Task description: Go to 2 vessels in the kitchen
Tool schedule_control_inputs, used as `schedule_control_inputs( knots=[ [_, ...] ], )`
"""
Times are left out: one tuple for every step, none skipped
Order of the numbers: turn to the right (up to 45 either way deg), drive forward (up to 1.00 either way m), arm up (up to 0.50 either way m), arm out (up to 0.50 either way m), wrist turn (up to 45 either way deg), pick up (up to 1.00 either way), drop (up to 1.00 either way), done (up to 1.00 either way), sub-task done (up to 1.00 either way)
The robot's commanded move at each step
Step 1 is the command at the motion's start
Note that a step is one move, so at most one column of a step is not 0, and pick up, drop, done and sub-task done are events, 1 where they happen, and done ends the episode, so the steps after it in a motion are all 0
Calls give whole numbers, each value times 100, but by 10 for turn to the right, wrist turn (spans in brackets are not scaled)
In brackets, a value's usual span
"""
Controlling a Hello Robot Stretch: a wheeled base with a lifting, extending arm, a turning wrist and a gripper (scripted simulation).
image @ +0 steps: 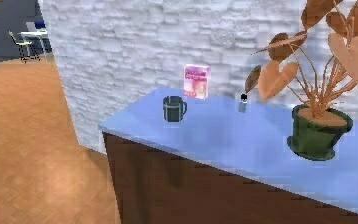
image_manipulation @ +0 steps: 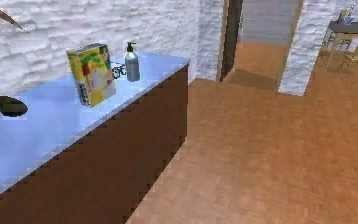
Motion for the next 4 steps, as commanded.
schedule_control_inputs(
  knots=[
    [450, 0, 0, 0, 0, 0, 0, 0, 0],
    [450, 0, 0, 0, 0, 0, 0, 0, 0],
    [390, 0, 0, 0, 0, 0, 0, 0, 0],
    [30, 0, 0, 0, 0, 0, 0, 0, 0]
  ],
)
